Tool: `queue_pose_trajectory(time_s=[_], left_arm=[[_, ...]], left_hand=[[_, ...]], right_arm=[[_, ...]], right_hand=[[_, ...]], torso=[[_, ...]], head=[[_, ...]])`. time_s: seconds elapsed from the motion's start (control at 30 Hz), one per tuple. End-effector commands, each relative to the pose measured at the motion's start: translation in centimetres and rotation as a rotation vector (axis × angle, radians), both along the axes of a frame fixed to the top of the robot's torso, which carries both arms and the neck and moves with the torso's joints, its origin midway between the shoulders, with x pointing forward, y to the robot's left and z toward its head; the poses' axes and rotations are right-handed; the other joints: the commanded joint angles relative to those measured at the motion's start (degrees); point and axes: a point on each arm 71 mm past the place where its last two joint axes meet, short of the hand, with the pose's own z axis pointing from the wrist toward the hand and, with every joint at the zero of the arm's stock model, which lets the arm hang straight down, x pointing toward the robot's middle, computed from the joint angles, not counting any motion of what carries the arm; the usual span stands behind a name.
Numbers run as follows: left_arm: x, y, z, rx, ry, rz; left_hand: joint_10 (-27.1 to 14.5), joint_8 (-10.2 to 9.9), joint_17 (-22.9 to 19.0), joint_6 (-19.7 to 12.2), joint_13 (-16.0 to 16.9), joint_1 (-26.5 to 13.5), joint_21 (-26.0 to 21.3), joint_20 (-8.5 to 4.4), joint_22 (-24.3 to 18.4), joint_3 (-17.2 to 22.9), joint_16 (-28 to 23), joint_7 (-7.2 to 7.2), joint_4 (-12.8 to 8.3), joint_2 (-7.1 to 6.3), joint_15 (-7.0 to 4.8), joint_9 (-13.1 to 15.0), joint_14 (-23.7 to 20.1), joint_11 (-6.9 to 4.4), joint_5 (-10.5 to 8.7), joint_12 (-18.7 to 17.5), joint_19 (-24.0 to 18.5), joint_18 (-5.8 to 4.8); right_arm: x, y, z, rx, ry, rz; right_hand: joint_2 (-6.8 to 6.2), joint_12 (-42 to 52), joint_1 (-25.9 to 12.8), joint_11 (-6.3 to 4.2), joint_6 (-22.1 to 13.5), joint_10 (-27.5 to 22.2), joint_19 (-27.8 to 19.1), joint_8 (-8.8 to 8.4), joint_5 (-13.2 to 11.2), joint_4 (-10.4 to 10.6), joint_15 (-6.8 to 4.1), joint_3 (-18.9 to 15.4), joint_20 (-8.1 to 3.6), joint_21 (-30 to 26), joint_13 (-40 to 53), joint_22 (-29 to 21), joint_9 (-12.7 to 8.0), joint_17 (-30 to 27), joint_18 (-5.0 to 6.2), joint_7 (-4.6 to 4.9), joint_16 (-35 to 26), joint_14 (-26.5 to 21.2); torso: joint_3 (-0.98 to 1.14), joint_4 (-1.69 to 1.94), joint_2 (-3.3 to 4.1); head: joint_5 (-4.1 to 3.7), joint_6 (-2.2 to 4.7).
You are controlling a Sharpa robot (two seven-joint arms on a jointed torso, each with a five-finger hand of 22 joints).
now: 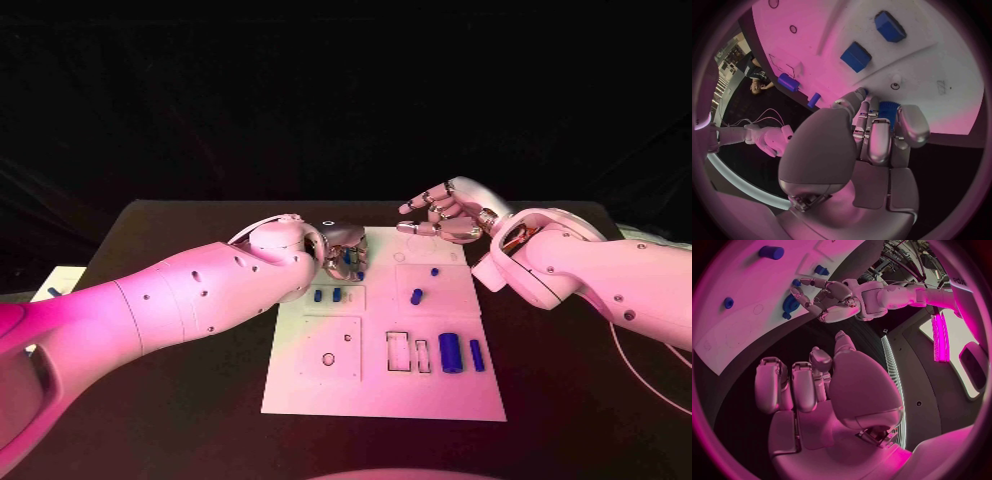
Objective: Assemble the parts on the task board
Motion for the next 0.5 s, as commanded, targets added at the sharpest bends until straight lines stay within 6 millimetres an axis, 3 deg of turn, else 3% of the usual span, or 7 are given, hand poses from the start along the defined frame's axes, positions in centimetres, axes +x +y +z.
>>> queue_pose_trajectory(time_s=[0.03,0.5], left_arm=[[-0.15,-0.27,-0.32,0.025,0.012,-0.011],[-0.29,-0.46,-1.08,0.050,0.043,-0.010]], left_hand=[[0.6,-0.2,-0.1,0.6,-0.1,-0.1,0.3,-0.11,0.2,0.5,0.0,0.06,0.0,-0.40,-0.35,-0.1,1.7,-0.06,-0.26,-0.4,0.5,-0.88],[1.2,-0.6,-0.5,0.8,-0.3,-0.3,0.9,-0.17,0.7,1.1,0.0,0.00,-0.2,-0.52,-0.43,-0.3,1.6,-0.11,-0.46,-1.0,0.7,-1.01]], right_arm=[[-0.08,0.19,-0.01,-0.005,-0.003,0.015],[-0.11,0.22,0.01,-0.004,-0.002,0.016]], right_hand=[[0.55,-0.2,0.0,-0.02,0.4,-0.3,-0.3,0.11,0.4,-0.2,-0.32,-0.2,0.09,-0.4,0.0,0.0,0.1,0.0,0.43,0.09,-0.2,2.3],[0.69,-0.1,0.1,-0.03,0.4,-0.3,-0.3,0.12,0.5,-0.2,-0.33,-0.2,0.09,-0.4,0.0,0.0,0.1,0.0,0.43,0.09,-0.2,2.4]], torso=[[0.05,0.01,-0.01],[0.02,0.03,-0.02]], head=[[-0.04,-0.08],[-0.27,-0.16]])
